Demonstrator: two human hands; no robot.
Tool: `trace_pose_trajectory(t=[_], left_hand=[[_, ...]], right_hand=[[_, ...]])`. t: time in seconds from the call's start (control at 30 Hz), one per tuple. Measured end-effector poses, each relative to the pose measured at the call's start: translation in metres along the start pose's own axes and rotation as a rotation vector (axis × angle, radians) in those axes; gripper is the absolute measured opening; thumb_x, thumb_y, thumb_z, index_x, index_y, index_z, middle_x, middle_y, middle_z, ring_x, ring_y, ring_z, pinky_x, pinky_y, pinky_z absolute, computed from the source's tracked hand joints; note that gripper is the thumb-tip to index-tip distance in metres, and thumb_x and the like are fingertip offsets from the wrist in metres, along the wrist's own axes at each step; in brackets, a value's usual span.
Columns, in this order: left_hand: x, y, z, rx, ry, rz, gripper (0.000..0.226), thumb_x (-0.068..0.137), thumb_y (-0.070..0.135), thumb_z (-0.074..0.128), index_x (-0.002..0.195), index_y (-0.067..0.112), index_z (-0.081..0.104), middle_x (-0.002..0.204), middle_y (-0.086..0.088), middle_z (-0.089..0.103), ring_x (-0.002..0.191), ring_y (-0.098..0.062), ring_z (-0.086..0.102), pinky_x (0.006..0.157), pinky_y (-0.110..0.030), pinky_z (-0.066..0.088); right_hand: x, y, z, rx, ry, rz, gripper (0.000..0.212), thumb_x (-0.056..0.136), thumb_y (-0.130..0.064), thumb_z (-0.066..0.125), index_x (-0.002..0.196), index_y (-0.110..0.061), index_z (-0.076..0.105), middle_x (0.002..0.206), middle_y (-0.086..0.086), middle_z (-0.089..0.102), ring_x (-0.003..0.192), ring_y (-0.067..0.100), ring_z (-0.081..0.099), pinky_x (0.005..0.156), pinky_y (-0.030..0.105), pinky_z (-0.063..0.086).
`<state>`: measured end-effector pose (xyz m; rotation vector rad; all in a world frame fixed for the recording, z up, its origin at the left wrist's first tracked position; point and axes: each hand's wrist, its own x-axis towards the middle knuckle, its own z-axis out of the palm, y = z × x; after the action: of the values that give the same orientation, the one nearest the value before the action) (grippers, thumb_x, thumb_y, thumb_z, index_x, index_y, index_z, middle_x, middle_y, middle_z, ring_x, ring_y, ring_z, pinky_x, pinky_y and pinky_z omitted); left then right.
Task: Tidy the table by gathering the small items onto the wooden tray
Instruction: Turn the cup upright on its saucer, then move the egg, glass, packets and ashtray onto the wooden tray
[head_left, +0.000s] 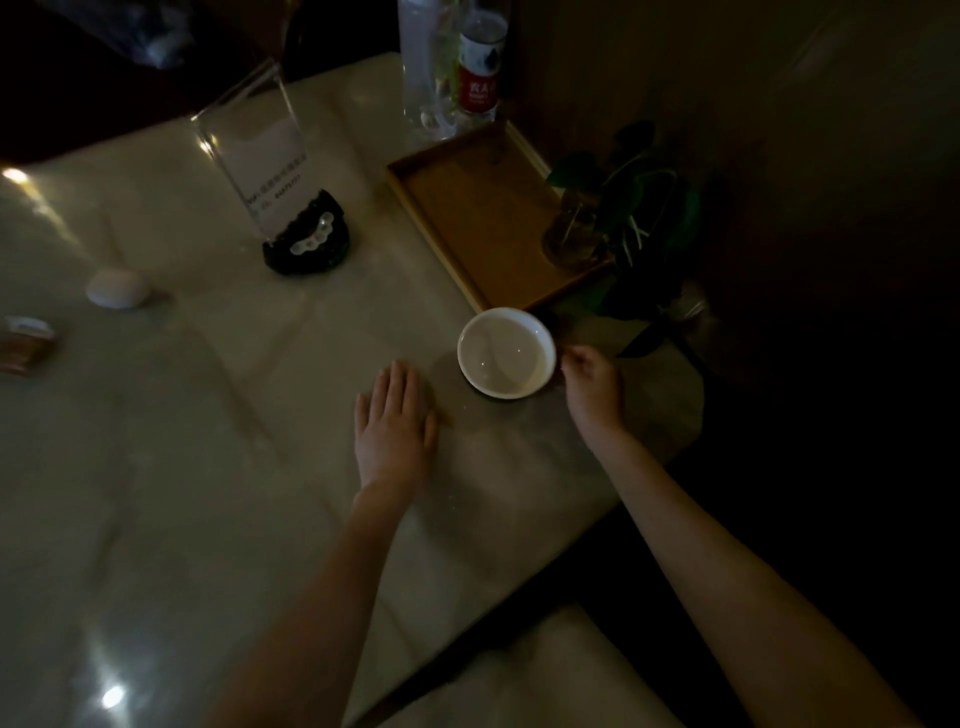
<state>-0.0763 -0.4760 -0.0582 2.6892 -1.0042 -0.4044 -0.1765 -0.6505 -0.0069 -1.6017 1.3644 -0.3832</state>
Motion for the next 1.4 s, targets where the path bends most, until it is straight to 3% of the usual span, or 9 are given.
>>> trace_pose_trajectory(t=[0.07, 0.17, 0.23, 0.33, 0.43, 0.6, 0.8, 1.0, 1.4], left_hand=[[-0.001, -0.008, -0.009, 0.015, -0.059, 0.068, 0.057, 0.095, 0.033, 0.034, 0.144, 0.015, 0.013, 0.155, -0.006, 0.007, 0.143, -0.019, 0.003, 0.115, -0.038, 0.005], [-0.009, -0.017, -0.022, 0.029, -0.091, 0.141, 0.055, 0.094, 0.029, 0.038, 0.143, 0.013, 0.019, 0.154, -0.007, 0.014, 0.142, -0.02, 0.009, 0.114, -0.035, 0.011], [-0.016, -0.024, -0.028, 0.042, -0.109, 0.173, 0.052, 0.093, 0.029, 0.039, 0.141, 0.011, 0.027, 0.151, -0.009, 0.023, 0.14, -0.023, 0.019, 0.111, -0.035, 0.019], [-0.027, -0.035, -0.04, 0.041, -0.095, 0.182, 0.053, 0.089, 0.037, 0.036, 0.135, 0.011, 0.037, 0.142, -0.011, 0.04, 0.13, -0.027, 0.036, 0.101, -0.037, 0.033], [-0.036, -0.05, -0.054, 0.032, -0.059, 0.161, 0.048, 0.09, 0.031, 0.044, 0.133, 0.011, 0.04, 0.137, -0.011, 0.046, 0.124, -0.028, 0.042, 0.097, -0.038, 0.036], [-0.048, -0.082, -0.082, 0.029, 0.062, 0.161, 0.048, 0.085, 0.024, 0.055, 0.129, 0.007, 0.045, 0.131, -0.014, 0.052, 0.118, -0.031, 0.049, 0.092, -0.04, 0.041], [-0.043, -0.115, -0.121, 0.113, 0.124, 0.15, 0.055, 0.089, 0.031, 0.047, 0.138, 0.013, 0.031, 0.147, -0.009, 0.033, 0.134, -0.025, 0.031, 0.103, -0.04, 0.03], [-0.019, -0.14, -0.157, 0.129, 0.194, 0.103, 0.057, 0.09, 0.032, 0.046, 0.14, 0.014, 0.027, 0.149, -0.01, 0.028, 0.137, -0.024, 0.025, 0.107, -0.04, 0.025], [0.052, -0.167, -0.164, -0.009, 0.306, -0.211, 0.057, 0.091, 0.037, 0.044, 0.139, 0.011, 0.027, 0.149, -0.013, 0.027, 0.136, -0.028, 0.025, 0.106, -0.043, 0.027]], right_hand=[[-0.012, 0.006, -0.003, -0.149, -0.042, -0.045, 0.024, 0.091, -0.008, 0.046, 0.112, -0.005, 0.058, 0.112, 0.013, 0.062, 0.106, 0.025, 0.056, 0.083, 0.028, 0.042], [-0.031, 0.02, -0.003, -0.353, -0.159, -0.11, 0.016, 0.088, -0.006, 0.049, 0.1, -0.007, 0.06, 0.104, 0.01, 0.064, 0.101, 0.027, 0.059, 0.085, 0.037, 0.048], [-0.044, 0.025, 0.0, -0.473, -0.207, -0.19, 0.019, 0.086, -0.008, 0.051, 0.102, -0.007, 0.061, 0.108, 0.012, 0.064, 0.103, 0.028, 0.059, 0.09, 0.043, 0.048], [-0.066, 0.02, 0.01, -0.618, -0.269, -0.294, 0.024, 0.09, -0.016, 0.049, 0.111, -0.009, 0.059, 0.114, 0.01, 0.062, 0.108, 0.025, 0.057, 0.092, 0.039, 0.046], [-0.084, 0.005, 0.026, -0.721, -0.312, -0.409, 0.027, 0.092, -0.02, 0.046, 0.116, -0.011, 0.056, 0.119, 0.008, 0.059, 0.113, 0.024, 0.052, 0.093, 0.035, 0.042], [-0.104, -0.034, 0.059, -0.749, -0.369, -0.55, 0.03, 0.094, -0.021, 0.045, 0.12, -0.009, 0.052, 0.123, 0.01, 0.055, 0.119, 0.026, 0.046, 0.099, 0.041, 0.041], [-0.113, -0.076, 0.096, -0.81, -0.34, -0.749, 0.04, 0.093, -0.024, 0.046, 0.13, -0.011, 0.044, 0.133, 0.008, 0.05, 0.124, 0.024, 0.042, 0.102, 0.037, 0.036], [-0.11, -0.121, 0.119, -0.789, -0.268, -0.873, 0.047, 0.093, -0.025, 0.048, 0.136, -0.011, 0.037, 0.138, 0.007, 0.046, 0.128, 0.021, 0.038, 0.104, 0.032, 0.031], [-0.017, -0.176, 0.179, -0.751, -0.305, -0.912, 0.079, 0.082, -0.041, 0.061, 0.143, -0.009, 0.022, 0.149, 0.008, 0.03, 0.138, 0.023, 0.025, 0.113, 0.033, 0.022]])
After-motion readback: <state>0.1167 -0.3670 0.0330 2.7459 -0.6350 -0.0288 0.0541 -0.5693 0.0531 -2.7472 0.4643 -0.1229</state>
